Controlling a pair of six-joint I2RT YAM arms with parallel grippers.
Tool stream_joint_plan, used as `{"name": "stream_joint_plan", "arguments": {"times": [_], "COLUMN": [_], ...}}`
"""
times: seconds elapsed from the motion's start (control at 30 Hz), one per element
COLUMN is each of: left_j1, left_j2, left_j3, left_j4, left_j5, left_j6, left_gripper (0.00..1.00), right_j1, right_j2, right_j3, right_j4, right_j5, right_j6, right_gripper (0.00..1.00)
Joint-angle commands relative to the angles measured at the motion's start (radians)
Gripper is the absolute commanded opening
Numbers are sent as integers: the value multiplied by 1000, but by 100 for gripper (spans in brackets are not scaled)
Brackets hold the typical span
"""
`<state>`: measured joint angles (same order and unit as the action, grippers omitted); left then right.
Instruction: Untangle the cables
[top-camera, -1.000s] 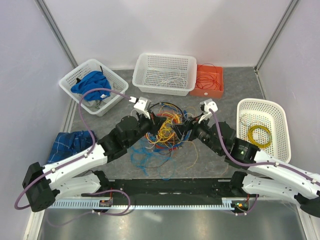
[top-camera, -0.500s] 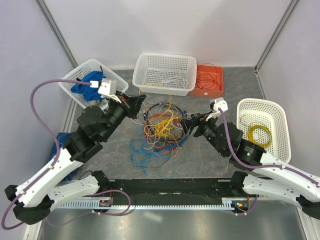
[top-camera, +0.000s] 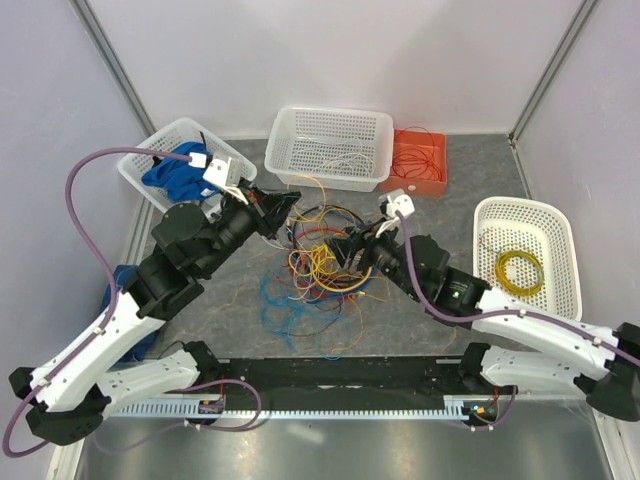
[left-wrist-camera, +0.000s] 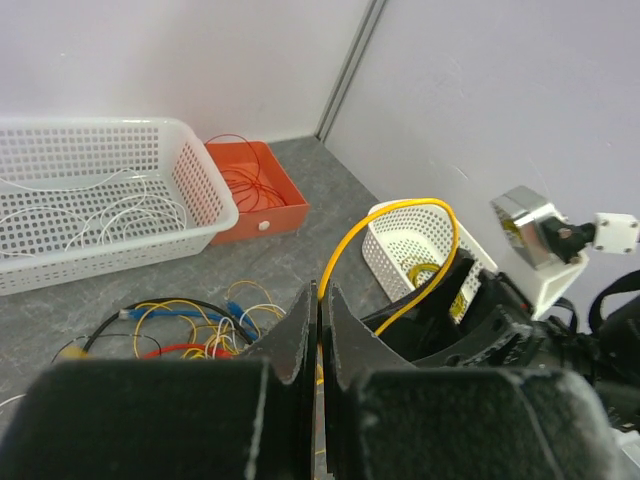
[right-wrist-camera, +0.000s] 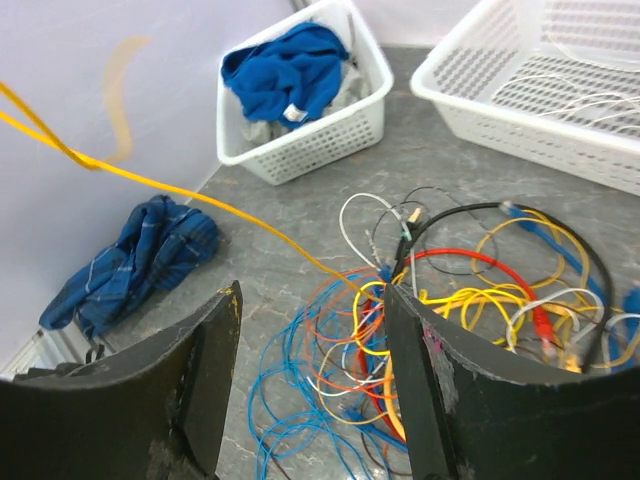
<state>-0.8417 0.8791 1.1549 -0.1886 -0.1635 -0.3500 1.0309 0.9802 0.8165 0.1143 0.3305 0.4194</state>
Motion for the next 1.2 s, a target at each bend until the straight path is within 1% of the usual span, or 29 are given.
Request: {"name": "stream_joint_plan", "arguments": {"times": [0.0,0.1,0.2,0.23,0.27,0.3,0.43,0.53,0.57,0.6,0.63,0.73,0.83,0.9,0.93,0.97,1.0,1.03,1.07,1.13,1.17], "left_j1": [3,3,3,3,3,3,3,3,3,3,3,3,3,3,3,3,3,3,3,3,3], "left_j2": [11,17,14,14,14,8,-12,-34,-40,-45,-51,-74,-97,-109,-112,-115,-118,-120,-123,-135,-140], "left_j3": [45,49,51,51,49,46,39,26,25,17,11,-14,-53,-78,-104,-119,-148,-162,-178,-222,-237], "left_j4": [0,0,-2,0,-3,-6,-17,-26,-28,-31,-31,-37,-38,-43,-48,-52,-63,-71,-77,-83,-84], "left_j5": [36,44,48,50,50,48,39,27,21,19,15,-7,-51,-90,-103,-120,-129,-143,-163,-174,-176], "left_j6": [43,42,39,39,37,37,37,39,39,39,39,39,28,14,8,0,-15,-32,-44,-70,-81], "left_gripper": [2,2,2,2,2,2,2,2,2,2,2,2,2,4,10,37,57,74,99,100,100], "right_j1": [4,4,3,3,3,3,-6,-20,-23,-23,-23,-25,-23,-23,-23,-23,-25,-23,-23,-23,-23], "right_j2": [90,167,253,276,314,330,393,419,417,411,405,348,267,197,175,134,115,80,68,34,26], "right_j3": [29,44,67,73,79,87,99,110,111,112,112,96,110,147,163,182,220,240,259,314,329], "right_j4": [125,150,165,173,183,191,249,268,277,277,277,278,231,158,128,66,35,4,-54,-111,-154], "right_j5": [-94,-96,-48,-29,25,47,128,157,168,186,199,228,266,295,311,352,372,393,436,487,548], "right_j6": [-24,-33,-57,-63,-73,-74,-100,-110,-111,-114,-119,-136,-156,-165,-169,-185,-189,-197,-206,-221,-231], "right_gripper": [65,65,63,59,54,43,30,17,12,1,0,0,0,0,0,0,0,0,0,0,0]}}
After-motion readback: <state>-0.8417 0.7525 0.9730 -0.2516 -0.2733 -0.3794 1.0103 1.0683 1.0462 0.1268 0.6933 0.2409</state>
